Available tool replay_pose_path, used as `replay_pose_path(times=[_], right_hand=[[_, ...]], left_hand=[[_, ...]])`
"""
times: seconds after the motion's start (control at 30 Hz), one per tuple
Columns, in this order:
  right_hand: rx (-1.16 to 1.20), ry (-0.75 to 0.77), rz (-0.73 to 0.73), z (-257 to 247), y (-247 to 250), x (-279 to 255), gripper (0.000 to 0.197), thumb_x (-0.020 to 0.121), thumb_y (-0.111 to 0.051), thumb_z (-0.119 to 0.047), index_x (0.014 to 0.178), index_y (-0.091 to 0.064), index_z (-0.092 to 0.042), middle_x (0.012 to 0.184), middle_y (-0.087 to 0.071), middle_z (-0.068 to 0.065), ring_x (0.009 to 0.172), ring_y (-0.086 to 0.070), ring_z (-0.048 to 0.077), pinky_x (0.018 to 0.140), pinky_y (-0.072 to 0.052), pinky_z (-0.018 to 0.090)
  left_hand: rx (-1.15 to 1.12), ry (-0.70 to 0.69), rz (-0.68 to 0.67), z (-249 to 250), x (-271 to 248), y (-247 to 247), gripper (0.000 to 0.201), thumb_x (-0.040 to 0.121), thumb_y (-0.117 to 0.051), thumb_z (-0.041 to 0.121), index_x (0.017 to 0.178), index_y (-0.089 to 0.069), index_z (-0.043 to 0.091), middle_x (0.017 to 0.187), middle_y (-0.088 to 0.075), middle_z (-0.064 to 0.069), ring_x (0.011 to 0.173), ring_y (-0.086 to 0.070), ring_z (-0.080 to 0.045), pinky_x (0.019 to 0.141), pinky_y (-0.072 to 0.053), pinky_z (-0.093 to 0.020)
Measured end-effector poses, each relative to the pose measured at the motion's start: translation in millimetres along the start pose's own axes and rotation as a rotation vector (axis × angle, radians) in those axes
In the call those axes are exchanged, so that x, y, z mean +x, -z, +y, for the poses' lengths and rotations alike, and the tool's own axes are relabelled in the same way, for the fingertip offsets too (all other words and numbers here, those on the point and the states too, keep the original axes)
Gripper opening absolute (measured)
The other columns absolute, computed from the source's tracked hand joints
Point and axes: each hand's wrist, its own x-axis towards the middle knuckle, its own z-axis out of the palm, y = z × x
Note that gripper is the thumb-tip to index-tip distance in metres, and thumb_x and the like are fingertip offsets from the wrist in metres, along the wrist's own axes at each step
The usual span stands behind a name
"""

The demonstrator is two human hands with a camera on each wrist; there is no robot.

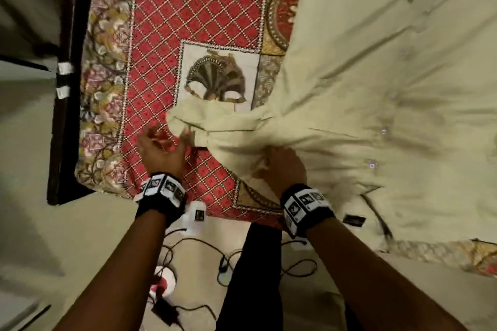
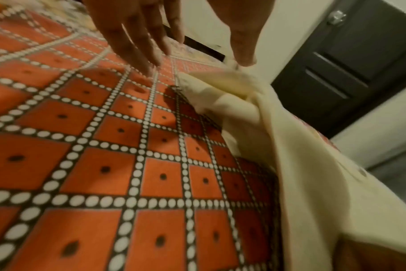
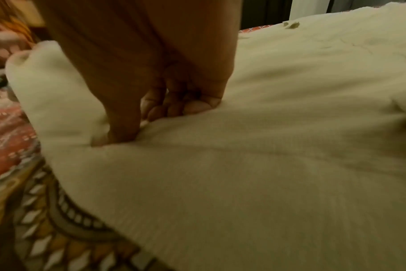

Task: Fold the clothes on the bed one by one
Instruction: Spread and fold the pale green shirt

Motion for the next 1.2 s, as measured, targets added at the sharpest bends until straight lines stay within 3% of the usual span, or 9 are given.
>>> replay_pose_path(times=[0.07,0.17,0.27,0.4,0.6,0.77,0.9,1.0,1.2], right_hand=[[-0.027,-0.077,0.043,-6.5,-6.2,4.6,0.041,0.079,-0.081,-0.036,0.112,-0.066,-0.017,0.114,-0.067,0.011,0.112,-0.058,0.033,0.084,-0.048,0.038],[-0.095,-0.128,0.062,-8.8,-13.2,9.1,0.051,0.078,-0.082,-0.040,0.115,-0.059,-0.014,0.114,-0.064,0.012,0.111,-0.058,0.034,0.084,-0.049,0.040],[-0.169,-0.141,0.077,-9.8,-21.8,16.0,0.050,0.079,-0.080,-0.043,0.113,-0.056,-0.016,0.112,-0.064,0.010,0.109,-0.059,0.033,0.083,-0.050,0.042],[-0.279,-0.153,0.041,-14.1,-22.9,16.0,0.056,0.084,-0.076,-0.042,0.124,-0.050,-0.014,0.119,-0.062,0.013,0.114,-0.055,0.034,0.086,-0.049,0.042],[-0.383,-0.135,0.048,-13.9,-24.3,18.2,0.045,0.091,-0.066,-0.029,0.128,-0.046,-0.014,0.124,-0.059,0.012,0.116,-0.053,0.033,0.086,-0.048,0.040],[-0.340,-0.160,0.118,-19.2,-21.4,16.9,0.042,0.094,-0.063,-0.029,0.130,-0.048,-0.013,0.122,-0.061,0.012,0.115,-0.056,0.033,0.085,-0.048,0.040],[-0.206,-0.197,0.131,-33.3,-18.7,0.2,0.035,0.093,-0.060,-0.023,0.126,-0.051,-0.015,0.124,-0.058,0.012,0.116,-0.054,0.035,0.091,-0.048,0.042],[0.067,-0.107,0.267,-62.9,-25.8,-12.1,0.023,0.088,-0.060,-0.015,0.111,-0.062,-0.014,0.114,-0.061,0.012,0.111,-0.054,0.034,0.086,-0.046,0.038],[0.314,-0.086,0.283,-115.3,-54.2,6.0,0.027,0.086,-0.065,-0.026,0.110,-0.065,-0.014,0.110,-0.061,0.011,0.111,-0.050,0.031,0.088,-0.038,0.036]], left_hand=[[-0.218,0.327,-0.102,-5.8,13.9,-1.0,0.030,0.092,-0.071,0.032,0.101,-0.058,0.007,0.078,-0.056,-0.003,0.057,-0.056,0.005,0.058,-0.046,-0.009],[-0.623,0.683,-0.389,-2.8,29.0,-8.1,0.047,0.096,-0.051,0.058,0.077,-0.067,0.017,0.066,-0.058,-0.004,0.043,-0.054,-0.012,0.043,-0.048,-0.021],[-0.718,0.613,-0.576,34.2,51.7,-21.7,0.043,0.095,-0.061,0.049,0.112,-0.068,0.010,0.094,-0.075,-0.006,0.080,-0.073,-0.020,0.073,-0.061,-0.034],[-0.587,0.447,-0.418,81.5,80.4,-18.5,0.034,0.068,-0.089,0.016,0.098,-0.072,0.010,0.095,-0.075,-0.011,0.084,-0.072,-0.027,0.085,-0.057,-0.056],[-1.130,0.094,-0.289,124.2,98.2,86.4,0.022,0.092,-0.064,0.003,0.097,-0.069,0.024,0.101,-0.071,-0.007,0.088,-0.065,-0.019,0.074,-0.050,-0.029],[-0.482,0.107,-0.150,44.3,133.4,88.5,0.006,0.083,-0.071,0.021,0.089,-0.070,0.023,0.091,-0.068,-0.001,0.081,-0.063,-0.017,0.063,-0.049,-0.022],[-0.047,0.414,-0.545,-12.4,123.4,61.4,0.010,0.094,-0.057,-0.001,0.102,-0.062,0.001,0.074,-0.071,-0.010,0.056,-0.069,-0.018,0.054,-0.058,-0.029],[-0.135,0.564,-0.892,-19.2,97.3,53.4,0.015,0.088,-0.068,0.001,0.103,-0.063,0.000,0.102,-0.073,-0.022,0.088,-0.074,-0.030,0.080,-0.061,-0.039],[-0.351,0.532,-0.924,32.3,92.7,20.4,0.026,0.097,-0.061,0.016,0.119,-0.060,0.000,0.124,-0.065,-0.022,0.112,-0.066,-0.029,0.091,-0.056,-0.031]])
